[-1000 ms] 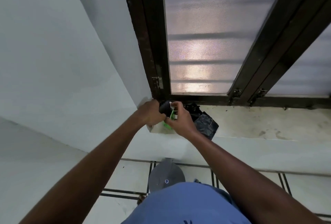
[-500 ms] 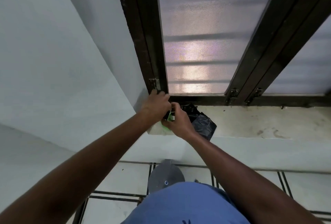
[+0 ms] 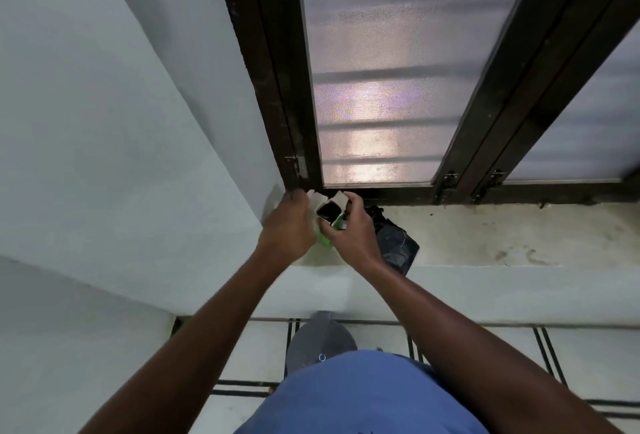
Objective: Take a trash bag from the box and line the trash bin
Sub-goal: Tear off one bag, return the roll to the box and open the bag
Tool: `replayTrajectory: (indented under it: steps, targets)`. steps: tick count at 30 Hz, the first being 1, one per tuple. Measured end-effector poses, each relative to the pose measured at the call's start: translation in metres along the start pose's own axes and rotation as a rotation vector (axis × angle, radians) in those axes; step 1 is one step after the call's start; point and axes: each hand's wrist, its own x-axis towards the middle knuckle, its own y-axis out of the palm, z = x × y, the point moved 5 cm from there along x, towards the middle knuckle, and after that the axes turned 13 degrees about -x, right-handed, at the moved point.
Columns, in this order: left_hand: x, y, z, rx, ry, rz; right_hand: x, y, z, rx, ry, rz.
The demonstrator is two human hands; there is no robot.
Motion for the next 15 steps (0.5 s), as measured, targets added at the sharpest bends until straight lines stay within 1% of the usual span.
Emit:
replayTrajectory:
  steps: [2, 4, 5, 7, 9, 11, 13, 15]
  targets:
    - [-0.005, 0.015, 0.019, -0.134, -0.208, 0.082, 0.0, 0.0, -0.001, -0.021, 0.022, -0.038]
    - [-0.011, 0.032, 0.032, -0.403, -0.406, 0.196, -0.001, -0.001, 0.002, -0.033, 0.048, -0.036]
    - [-0.013, 0.039, 0.035, -0.534, -0.459, 0.223, -0.002, -0.001, 0.003, -0.028, 0.063, -0.031]
    - [-0.014, 0.048, 0.037, -0.765, -0.49, 0.214, -0.005, -0.002, 0.007, -0.005, 0.091, -0.029]
    - [-0.012, 0.051, 0.04, -0.917, -0.492, 0.157, -0.004, -0.002, 0.004, 0.065, 0.162, -0.038]
    - [-0.008, 0.051, 0.047, -0.991, -0.485, 0.108, -0.001, -0.001, -0.003, 0.199, 0.287, -0.048]
    - [-0.003, 0.055, 0.056, -1.05, -0.501, 0.086, -0.001, 0.0, -0.011, 0.323, 0.382, -0.022]
    - [0.0, 0.057, 0.057, -1.066, -0.499, 0.072, -0.001, -0.002, -0.012, 0.336, 0.375, -0.005]
